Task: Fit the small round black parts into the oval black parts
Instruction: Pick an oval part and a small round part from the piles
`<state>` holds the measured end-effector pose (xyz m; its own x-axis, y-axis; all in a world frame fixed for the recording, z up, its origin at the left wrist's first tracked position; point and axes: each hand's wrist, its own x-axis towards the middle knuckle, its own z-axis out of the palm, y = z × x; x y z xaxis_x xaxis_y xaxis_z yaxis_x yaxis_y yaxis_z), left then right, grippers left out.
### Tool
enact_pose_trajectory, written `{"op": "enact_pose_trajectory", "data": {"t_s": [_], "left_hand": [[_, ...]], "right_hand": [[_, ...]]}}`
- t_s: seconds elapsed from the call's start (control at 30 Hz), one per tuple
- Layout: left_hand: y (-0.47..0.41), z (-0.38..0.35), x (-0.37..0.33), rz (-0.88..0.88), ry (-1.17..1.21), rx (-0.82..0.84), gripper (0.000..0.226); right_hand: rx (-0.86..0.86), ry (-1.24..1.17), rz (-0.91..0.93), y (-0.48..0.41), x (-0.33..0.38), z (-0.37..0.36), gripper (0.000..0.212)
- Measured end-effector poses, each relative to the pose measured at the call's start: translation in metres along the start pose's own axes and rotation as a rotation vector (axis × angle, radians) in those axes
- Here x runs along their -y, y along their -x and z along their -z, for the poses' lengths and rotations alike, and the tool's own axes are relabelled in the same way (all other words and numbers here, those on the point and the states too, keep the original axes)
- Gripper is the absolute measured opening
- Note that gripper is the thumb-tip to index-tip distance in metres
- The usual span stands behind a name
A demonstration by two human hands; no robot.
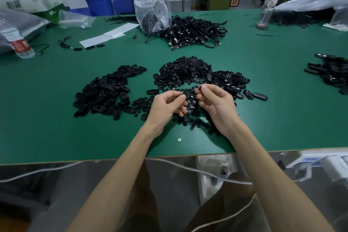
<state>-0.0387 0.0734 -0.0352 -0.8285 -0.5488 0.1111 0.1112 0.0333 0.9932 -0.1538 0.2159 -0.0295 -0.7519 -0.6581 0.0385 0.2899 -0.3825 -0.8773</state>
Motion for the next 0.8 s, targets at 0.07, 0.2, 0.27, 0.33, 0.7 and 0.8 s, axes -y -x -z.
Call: {"op": "enact_pose_trajectory", "data": {"t_s": [0.07, 0.2, 0.27, 0.33, 0.7, 0.8], "left_hand": [[0.0000, -0.0006, 0.0003, 0.004, 0.002, -0.004, 0.013], [-0.0010, -0.0002, 0.0014, 0.008, 0.001, 0.006, 0.019], [-0.0013, 0.0004, 0.0019, 0.005, 0.004, 0.007, 0.019], [-0.0014, 0.0009, 0.0021, -0.005, 0.009, 0.009, 0.020], [0.0028, -0.0001, 0.0002, -0.077, 0.038, 0.072, 0.027], [0.0038, -0.0001, -0.0011, -0.073, 0.046, 0.080, 0.025]], "right_hand": [[-0.005, 0.009, 0.014, 0.0002, -0.0005, 0.0007, 0.013], [0.021, 0.041, 0.026, 0.0003, -0.0012, 0.0007, 0.017], [0.033, 0.058, 0.028, 0.0001, -0.0017, 0.0002, 0.018], [0.040, 0.073, 0.032, 0.0002, -0.0018, -0.0004, 0.017], [0.018, 0.286, 0.123, 0.0017, -0.0084, -0.0056, 0.015], [0.013, 0.318, 0.138, 0.0026, -0.0080, -0.0070, 0.013]]}}
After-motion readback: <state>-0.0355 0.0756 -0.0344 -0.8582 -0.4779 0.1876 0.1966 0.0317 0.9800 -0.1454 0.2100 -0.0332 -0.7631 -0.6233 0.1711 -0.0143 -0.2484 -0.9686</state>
